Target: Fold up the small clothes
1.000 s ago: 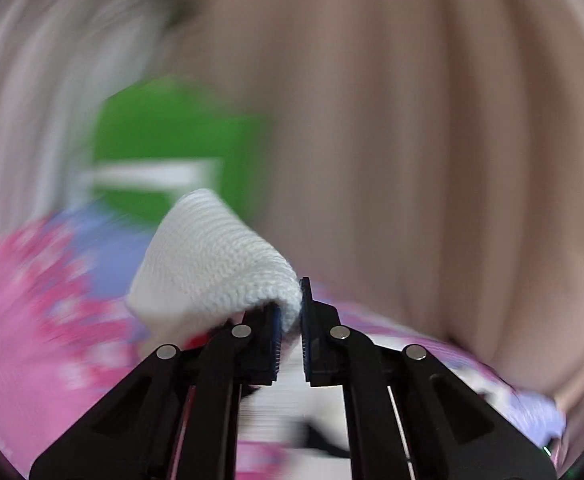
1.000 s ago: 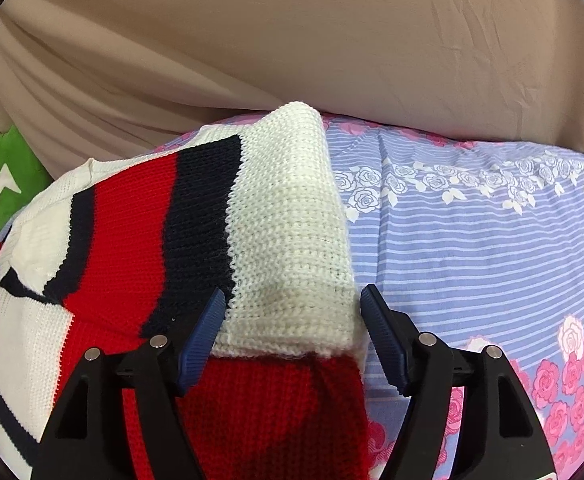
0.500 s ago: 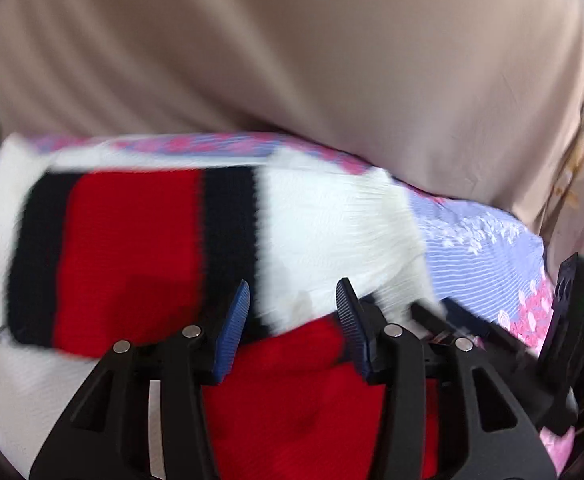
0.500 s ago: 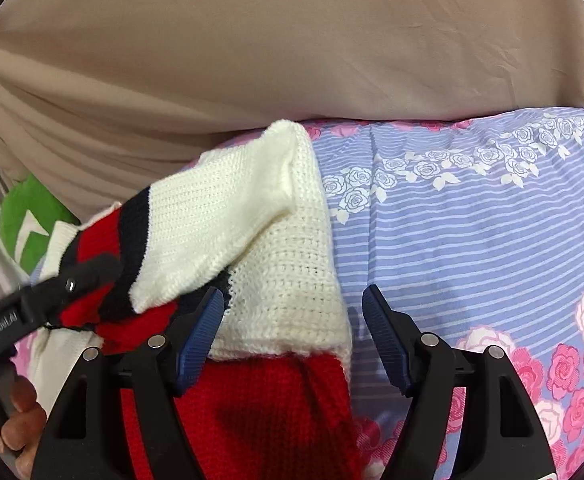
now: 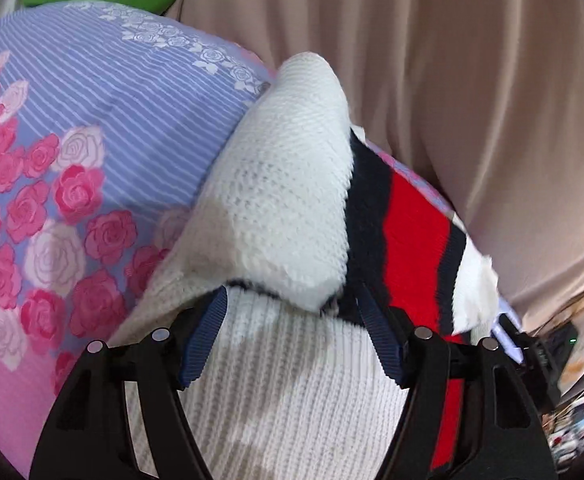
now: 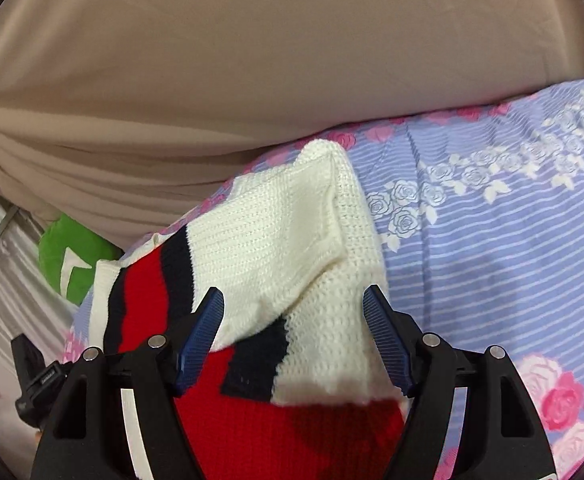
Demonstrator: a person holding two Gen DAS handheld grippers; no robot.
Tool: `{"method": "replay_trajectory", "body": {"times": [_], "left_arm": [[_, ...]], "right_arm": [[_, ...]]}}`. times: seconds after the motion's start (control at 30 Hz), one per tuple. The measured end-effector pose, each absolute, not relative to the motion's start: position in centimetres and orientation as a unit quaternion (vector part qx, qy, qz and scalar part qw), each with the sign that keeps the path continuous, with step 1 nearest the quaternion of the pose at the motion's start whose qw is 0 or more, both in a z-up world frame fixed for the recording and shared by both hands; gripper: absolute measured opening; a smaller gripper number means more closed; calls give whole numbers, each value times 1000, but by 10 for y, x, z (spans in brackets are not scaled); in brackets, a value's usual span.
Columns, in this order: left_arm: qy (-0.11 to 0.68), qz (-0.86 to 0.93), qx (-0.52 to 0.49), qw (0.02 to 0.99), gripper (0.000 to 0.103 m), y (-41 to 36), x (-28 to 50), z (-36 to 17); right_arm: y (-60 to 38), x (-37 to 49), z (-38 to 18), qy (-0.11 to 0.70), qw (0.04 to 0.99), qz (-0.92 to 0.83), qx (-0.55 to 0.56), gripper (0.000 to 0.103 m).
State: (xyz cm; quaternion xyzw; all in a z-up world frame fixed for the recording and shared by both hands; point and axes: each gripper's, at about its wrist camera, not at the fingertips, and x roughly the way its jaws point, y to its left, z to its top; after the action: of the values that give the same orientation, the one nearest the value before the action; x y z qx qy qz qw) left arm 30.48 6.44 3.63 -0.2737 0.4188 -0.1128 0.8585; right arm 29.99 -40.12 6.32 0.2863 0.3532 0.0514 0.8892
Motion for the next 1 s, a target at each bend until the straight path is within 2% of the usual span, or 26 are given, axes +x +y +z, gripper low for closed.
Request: {"method": "replay_trajectory", "body": {"times": [0.03, 0.07, 0.1, 0.13, 0.17, 0.3, 0.37, 0.5, 0.57, 0.67, 0.73, 0.77, 0.8, 0.87, 1.0], "left_arm": [[417, -107, -277, 859, 57, 66, 309, 37], [416, -98, -279, 860, 42, 68, 313, 38], [413, -92, -283, 860, 33, 71, 318, 40], [411, -83, -284, 863, 19, 74, 321, 42], [405, -70, -285, 866, 13, 78, 322, 45], [353, -34, -279, 892, 10, 96, 305, 63], [347, -14, -254, 903, 10, 97, 300, 62], [380, 2, -228, 896, 11, 96, 309, 33], [371, 1, -216, 903, 12, 95, 306, 35], [369, 3, -202, 907, 12, 91, 303, 35], [367, -1, -209, 907, 12, 93, 301, 35], [366, -3, -213, 906, 12, 94, 298, 34], [365, -5, -217, 905, 12, 98, 295, 34], [365, -11, -226, 903, 13, 99, 293, 34], [363, -12, -226, 904, 13, 104, 295, 35]], "right_arm": [[-399, 305, 63, 355, 890, 47, 282, 69], [-397, 313, 65, 359, 892, 37, 271, 61], [-395, 317, 67, 361, 894, 31, 262, 39], [-392, 323, 72, 363, 899, 20, 243, 23], [-390, 324, 78, 361, 903, 18, 234, 15], [-368, 280, 136, 242, 936, 119, 225, 12], [-368, 265, 136, 219, 936, 152, 232, 12], [-386, 305, 57, 370, 903, 29, 214, 12], [-403, 298, 61, 351, 898, 49, 260, 14], [-408, 286, 75, 339, 909, 13, 240, 29], [-410, 275, 78, 337, 909, 5, 246, 35], [-409, 267, 79, 338, 906, 17, 253, 44], [-405, 260, 78, 344, 905, 29, 249, 57], [-392, 246, 73, 358, 908, 45, 214, 67], [-361, 240, 65, 378, 918, 41, 108, 68]]}}
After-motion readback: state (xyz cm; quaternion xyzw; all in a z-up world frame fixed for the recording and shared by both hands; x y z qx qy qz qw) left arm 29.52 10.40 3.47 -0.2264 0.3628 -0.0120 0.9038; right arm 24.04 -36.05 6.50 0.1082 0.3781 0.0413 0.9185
